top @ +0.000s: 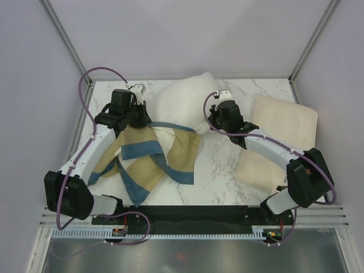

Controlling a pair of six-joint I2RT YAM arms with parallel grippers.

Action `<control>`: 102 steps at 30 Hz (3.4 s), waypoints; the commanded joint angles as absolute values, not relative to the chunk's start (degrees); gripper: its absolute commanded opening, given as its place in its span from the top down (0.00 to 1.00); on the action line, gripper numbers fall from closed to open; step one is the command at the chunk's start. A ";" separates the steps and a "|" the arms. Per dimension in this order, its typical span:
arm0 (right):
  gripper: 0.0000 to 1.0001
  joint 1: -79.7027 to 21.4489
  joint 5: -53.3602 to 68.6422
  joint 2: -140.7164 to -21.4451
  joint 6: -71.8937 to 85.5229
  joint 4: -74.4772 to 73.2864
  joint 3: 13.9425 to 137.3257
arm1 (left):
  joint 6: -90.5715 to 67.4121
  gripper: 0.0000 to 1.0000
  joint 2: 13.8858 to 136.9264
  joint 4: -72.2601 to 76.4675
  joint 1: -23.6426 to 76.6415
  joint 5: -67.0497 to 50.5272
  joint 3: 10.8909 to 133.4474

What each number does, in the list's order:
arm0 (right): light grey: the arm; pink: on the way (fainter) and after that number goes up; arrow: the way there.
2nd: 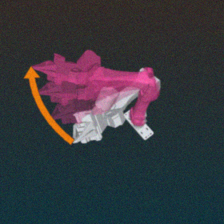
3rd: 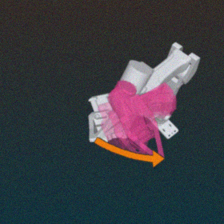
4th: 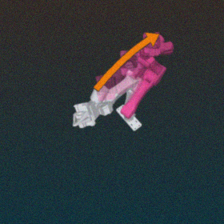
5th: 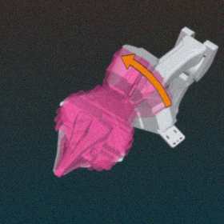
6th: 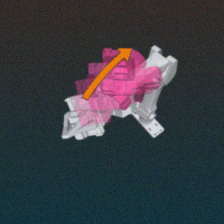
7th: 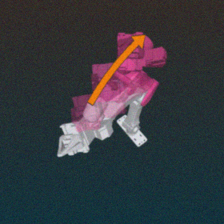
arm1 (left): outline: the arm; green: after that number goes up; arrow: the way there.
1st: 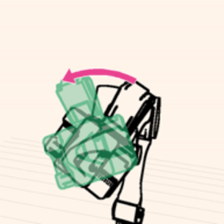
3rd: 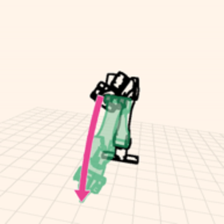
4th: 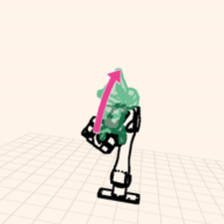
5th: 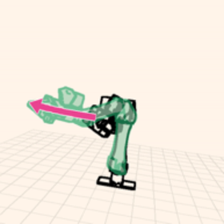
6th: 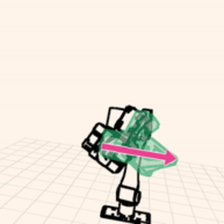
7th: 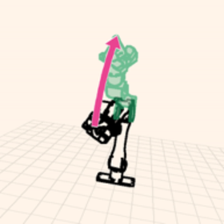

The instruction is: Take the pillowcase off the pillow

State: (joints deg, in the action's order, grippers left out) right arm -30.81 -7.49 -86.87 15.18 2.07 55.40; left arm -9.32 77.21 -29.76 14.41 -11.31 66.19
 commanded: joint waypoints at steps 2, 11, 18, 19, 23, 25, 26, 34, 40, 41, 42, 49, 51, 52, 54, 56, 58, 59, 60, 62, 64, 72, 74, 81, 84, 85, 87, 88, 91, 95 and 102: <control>1.00 -23.13 -14.33 -77.19 15.38 -7.62 62.05 | -5.71 0.98 74.71 -28.56 12.83 -8.63 66.97; 1.00 -29.33 -14.32 -66.54 16.26 -14.68 60.47 | -5.26 0.17 66.98 -25.40 26.26 -2.12 71.01; 1.00 -38.66 -18.80 -66.80 20.48 -15.29 60.38 | -11.86 0.01 64.85 -28.64 44.72 9.39 75.15; 1.00 -39.45 -19.77 -66.88 21.00 -15.29 60.47 | -12.65 0.00 65.56 -30.74 48.13 11.06 74.80; 1.00 -42.97 -20.83 -66.97 21.97 -14.68 61.00 | -17.83 0.00 69.60 -34.45 51.15 17.75 71.38; 1.00 -43.94 -20.74 -66.54 22.59 -14.41 61.17 | -18.98 0.00 71.36 -34.80 51.85 22.83 68.31; 1.00 -44.82 -20.83 -65.84 22.76 -14.33 61.17 | -20.20 0.00 71.80 -34.89 51.94 27.20 67.25; 1.00 -46.67 -21.88 -62.32 24.17 -14.24 60.21 | -21.80 0.08 76.11 -34.89 52.29 34.19 62.84; 1.00 -46.58 -30.29 -63.37 21.45 -16.60 61.43 | -20.57 0.81 71.64 -34.89 52.91 31.56 59.95; 1.00 -46.32 -31.37 -64.24 20.40 -16.96 61.96 | -19.78 0.87 70.76 -34.98 52.91 30.77 59.33; 1.00 -46.14 -32.68 -64.68 19.78 -17.22 63.01 | -19.34 0.89 68.75 -34.98 52.91 30.50 58.63; 1.00 -35.44 -30.51 -69.43 16.09 -17.84 68.11 | -18.89 0.98 59.17 -38.14 52.47 32.52 54.14; 1.00 -30.78 -28.13 -70.66 15.82 -17.93 69.43 | -19.60 0.98 58.10 -39.37 52.03 32.87 53.70; 1.00 -28.15 -27.52 -71.36 15.65 -17.58 69.96 | -20.21 0.98 57.40 -39.90 51.86 32.87 53.53; 1.00 -25.68 -25.93 -72.07 15.12 -17.58 71.54 | -20.57 0.98 56.78 -40.86 51.68 33.13 53.44; 1.00 -22.35 -24.62 -73.47 14.94 -17.58 72.59 | -20.92 0.98 55.47 -41.57 51.59 33.83 53.61; 1.00 -18.83 -22.68 -75.14 14.68 -17.67 74.35 | -21.00 0.98 54.06 -43.06 51.42 34.36 54.22; 1.00 -17.76 -21.98 -75.67 14.59 -17.58 75.14 | -21.01 0.98 52.31 -43.76 51.42 34.80 54.58; 1.00 -16.71 -20.84 -76.11 14.42 -17.58 75.58 | -20.74 0.98 51.34 -44.73 51.42 34.98 55.02; 1.00 -13.99 -20.13 -77.34 14.41 -17.58 76.46 | -20.57 0.98 49.58 -46.14 51.33 35.07 56.25; 1.00 -11.70 -18.55 -78.30 14.33 -17.49 76.99 | -20.57 0.98 47.29 -47.89 51.24 34.89 57.12; 1.00 -10.02 -15.92 -82.26 13.89 -16.70 78.57 | -21.97 0.98 45.09 -50.54 51.24 33.23 57.30; 1.00 -10.02 -12.94 -83.84 13.97 -15.82 80.23 | -21.62 0.98 46.84 -49.58 51.15 30.35 57.66; 1.00 -10.11 -8.27 -95.52 15.03 -18.19 96.22 | -20.74 0.98 59.40 -32.13 51.33 13.74 56.34; 0.80 -10.11 -4.14 -98.09 16.00 -21.00 100.54 | -21.62 0.98 65.20 -26.64 51.24 7.83 56.24; 0.60 -10.11 -2.74 -97.30 16.08 -22.31 100.81 | -21.27 0.98 66.43 -24.54 51.24 7.65 56.68; 0.26 -10.11 -1.94 -95.02 16.17 -23.11 98.63 | -20.31 0.98 69.94 -23.65 51.33 8.78 59.39; 0.22 -10.63 -1.67 -91.53 16.26 -23.03 97.13 | -19.00 0.98 71.27 -23.38 51.15 9.05 60.46; 0.15 -12.47 -3.50 -82.66 17.66 -22.77 88.27 | -17.06 0.98 75.31 -23.20 50.98 9.41 65.47; 0.09 -19.67 -7.74 -72.26 25.38 -21.80 71.69 | -15.47 0.98 78.66 -22.85 50.80 8.00 70.92; 0.04 -35.23 -11.67 -60.74 42.96 -9.16 50.99 | -13.62 0.98 80.25 -22.50 50.27 9.58 74.62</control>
State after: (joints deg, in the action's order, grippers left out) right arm -31.79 -7.35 -61.06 32.93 -15.44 57.25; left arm -16.47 80.86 -26.35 50.39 8.95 71.68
